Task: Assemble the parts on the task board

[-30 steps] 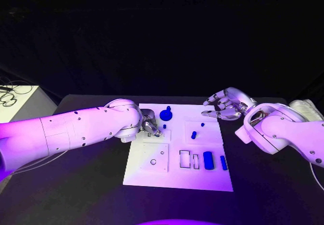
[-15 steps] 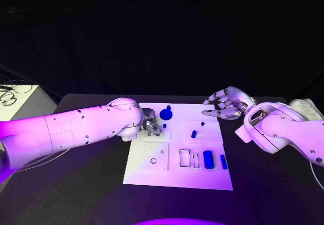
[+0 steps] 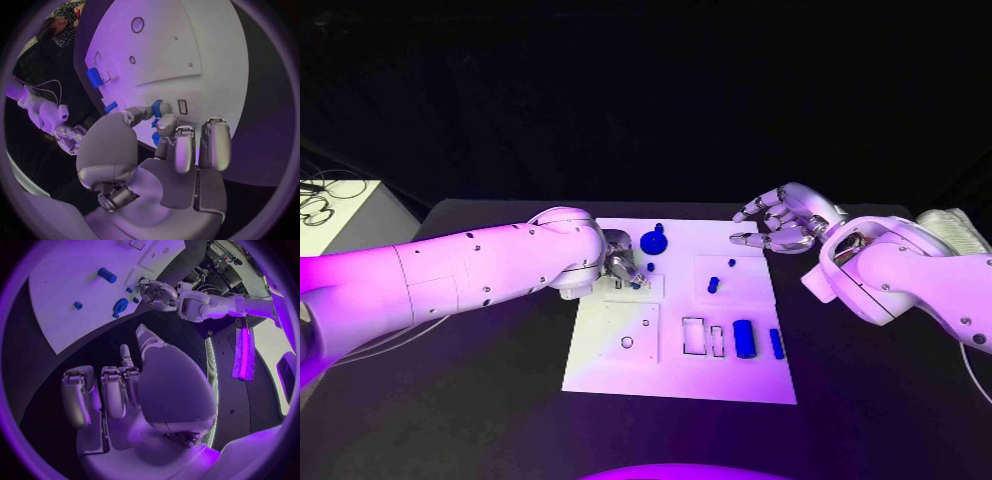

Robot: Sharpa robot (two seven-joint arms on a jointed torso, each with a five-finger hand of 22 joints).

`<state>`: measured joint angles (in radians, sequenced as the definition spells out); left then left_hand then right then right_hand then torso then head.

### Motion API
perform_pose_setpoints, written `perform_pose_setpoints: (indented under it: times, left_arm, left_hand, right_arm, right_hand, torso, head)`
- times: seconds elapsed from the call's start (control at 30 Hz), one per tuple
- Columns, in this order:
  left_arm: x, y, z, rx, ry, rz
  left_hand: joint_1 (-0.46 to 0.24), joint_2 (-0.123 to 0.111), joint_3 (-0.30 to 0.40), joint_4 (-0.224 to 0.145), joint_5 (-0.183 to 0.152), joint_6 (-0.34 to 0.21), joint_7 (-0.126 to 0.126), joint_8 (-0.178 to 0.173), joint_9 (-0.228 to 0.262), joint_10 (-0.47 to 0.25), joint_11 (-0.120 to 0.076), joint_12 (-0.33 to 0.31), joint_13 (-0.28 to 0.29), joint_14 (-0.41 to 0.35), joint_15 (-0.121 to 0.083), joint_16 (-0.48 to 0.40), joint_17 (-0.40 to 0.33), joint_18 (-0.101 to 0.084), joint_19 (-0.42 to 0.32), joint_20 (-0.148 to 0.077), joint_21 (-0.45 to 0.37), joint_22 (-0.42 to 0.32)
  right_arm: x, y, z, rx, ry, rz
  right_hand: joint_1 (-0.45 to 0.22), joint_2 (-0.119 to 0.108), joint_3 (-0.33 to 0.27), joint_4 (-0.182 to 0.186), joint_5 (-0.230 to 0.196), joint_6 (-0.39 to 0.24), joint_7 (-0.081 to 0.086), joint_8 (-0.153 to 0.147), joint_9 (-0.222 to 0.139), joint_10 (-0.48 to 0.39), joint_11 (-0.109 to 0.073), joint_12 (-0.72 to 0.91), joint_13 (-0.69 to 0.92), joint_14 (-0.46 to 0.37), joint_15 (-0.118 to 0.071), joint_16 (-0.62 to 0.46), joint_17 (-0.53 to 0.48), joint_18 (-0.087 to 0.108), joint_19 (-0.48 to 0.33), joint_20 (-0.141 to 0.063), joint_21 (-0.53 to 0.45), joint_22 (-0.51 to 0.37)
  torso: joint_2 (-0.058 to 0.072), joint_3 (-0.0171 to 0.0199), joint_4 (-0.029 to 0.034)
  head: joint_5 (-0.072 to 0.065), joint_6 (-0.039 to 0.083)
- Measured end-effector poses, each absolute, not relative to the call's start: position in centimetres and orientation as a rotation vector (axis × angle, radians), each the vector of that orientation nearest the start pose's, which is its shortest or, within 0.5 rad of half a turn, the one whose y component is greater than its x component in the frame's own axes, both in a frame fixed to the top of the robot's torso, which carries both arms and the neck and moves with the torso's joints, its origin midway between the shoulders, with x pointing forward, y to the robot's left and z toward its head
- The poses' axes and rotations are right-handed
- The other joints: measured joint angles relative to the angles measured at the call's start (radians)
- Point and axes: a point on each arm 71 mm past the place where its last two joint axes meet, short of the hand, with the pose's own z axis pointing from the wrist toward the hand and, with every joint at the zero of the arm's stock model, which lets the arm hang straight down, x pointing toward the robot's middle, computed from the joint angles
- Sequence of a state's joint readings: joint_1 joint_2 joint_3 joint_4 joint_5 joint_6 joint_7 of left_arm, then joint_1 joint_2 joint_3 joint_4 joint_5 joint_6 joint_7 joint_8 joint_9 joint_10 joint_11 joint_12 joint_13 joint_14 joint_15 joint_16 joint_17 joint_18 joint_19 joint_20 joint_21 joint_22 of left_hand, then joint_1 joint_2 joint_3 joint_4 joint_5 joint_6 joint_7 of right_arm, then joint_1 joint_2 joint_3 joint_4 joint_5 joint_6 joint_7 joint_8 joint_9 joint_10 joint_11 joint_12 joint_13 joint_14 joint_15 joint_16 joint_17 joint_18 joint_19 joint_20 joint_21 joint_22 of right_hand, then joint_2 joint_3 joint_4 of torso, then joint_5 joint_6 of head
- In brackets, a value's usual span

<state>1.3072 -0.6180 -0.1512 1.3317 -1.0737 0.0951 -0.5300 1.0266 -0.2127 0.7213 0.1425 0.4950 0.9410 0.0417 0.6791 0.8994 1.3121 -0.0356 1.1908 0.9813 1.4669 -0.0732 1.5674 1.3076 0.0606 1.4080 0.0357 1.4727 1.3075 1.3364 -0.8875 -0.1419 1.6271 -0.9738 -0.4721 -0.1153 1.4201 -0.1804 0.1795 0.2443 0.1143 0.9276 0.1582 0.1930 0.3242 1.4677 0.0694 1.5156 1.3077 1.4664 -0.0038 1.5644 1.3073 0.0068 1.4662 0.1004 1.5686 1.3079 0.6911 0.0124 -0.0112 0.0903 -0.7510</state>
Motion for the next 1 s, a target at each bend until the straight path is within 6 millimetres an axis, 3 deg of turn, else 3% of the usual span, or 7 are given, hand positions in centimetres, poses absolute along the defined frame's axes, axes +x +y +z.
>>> perform_pose_setpoints:
  times: [0.17,0.57,0.7,0.87,1.0]
  left_arm:
    - [51.47,16.28,-21.97,-0.112,2.281,-0.344]
    - [51.4,16.58,-22.09,-0.115,2.283,-0.342]
    - [51.32,16.73,-22.12,-0.116,2.283,-0.342]
    - [51.22,16.99,-22.14,-0.121,2.283,-0.345]
    - [51.14,17.15,-22.15,-0.125,2.283,-0.348]
  left_hand:
    - [-0.009,-0.001,-0.035,-0.042,-0.002,0.008,-0.01,-0.01,-0.009,0.0,0.0,0.003,0.003,0.0,-0.007,0.0,0.0,0.0,0.004,-0.004,0.0,0.0]
    - [-0.012,-0.004,-0.206,0.066,-0.001,0.025,-0.019,-0.023,-0.026,0.0,0.0,0.008,0.008,0.0,-0.007,0.0,0.0,0.0,0.004,-0.004,-0.004,0.0]
    - [-0.008,-0.007,-0.244,0.104,-0.022,0.026,-0.02,-0.029,-0.026,0.0,0.0,0.009,0.008,0.0,-0.007,0.0,0.0,0.0,0.004,-0.004,-0.006,0.0]
    - [0.0,-0.013,-0.287,0.147,-0.106,0.03,-0.017,-0.029,-0.028,0.0,0.0,0.009,0.008,0.0,-0.007,0.0,0.0,0.0,0.004,-0.004,-0.008,0.0]
    - [0.0,-0.013,-0.305,0.149,-0.141,0.03,-0.017,-0.029,-0.029,0.0,0.0,0.009,0.008,0.0,-0.007,0.0,0.0,0.0,0.004,-0.004,-0.008,0.0]
  right_arm:
    - [48.0,-20.46,-15.0,0.297,1.65,0.838]
    - [48.01,-20.5,-15.0,0.297,1.65,0.838]
    - [48.01,-20.51,-15.01,0.298,1.65,0.837]
    - [48.01,-20.53,-15.06,0.299,1.651,0.837]
    - [48.01,-20.57,-15.11,0.3,1.652,0.836]
  right_hand:
    - [0.0,0.0,0.0,0.0,0.0,0.0,0.0,0.0,0.0,0.0,0.0,0.0,0.0,0.0,0.0,0.0,0.0,0.0,0.0,0.0,0.0,0.0]
    - [0.0,0.0,0.0,0.0,0.0,0.0,0.0,0.0,0.0,0.0,0.0,0.0,0.0,0.0,0.0,0.0,0.0,0.0,0.0,0.0,0.0,0.0]
    - [0.0,0.0,-0.003,0.003,0.0,0.0,0.0,0.0,0.0,0.0,0.0,0.0,0.0,0.0,0.0,0.0,0.0,0.0,0.0,0.0,0.0,0.0]
    - [-0.005,0.005,-0.003,0.003,0.0,0.0,0.0,0.0,0.0,0.0,0.0,0.0,0.0,0.0,0.0,0.0,0.0,0.0,0.0,0.0,0.0,0.0]
    - [-0.005,0.005,-0.006,0.005,0.0,0.0,0.0,0.0,0.0,0.0,0.0,0.0,0.0,0.0,0.0,0.0,0.0,0.0,0.0,0.0,0.0,0.0]
  torso:
    - [-0.001,-0.0001,0.0004]
    - [-0.001,-0.0012,0.0006]
    - [-0.001,-0.0013,0.0002]
    - [-0.001,-0.0019,-0.0003]
    - [-0.001,-0.0016,-0.0005]
  head:
    - [0.0,-0.001]
    - [0.001,0.001]
    - [0.002,0.001]
    - [0.0,0.001]
    - [-0.001,0.002]
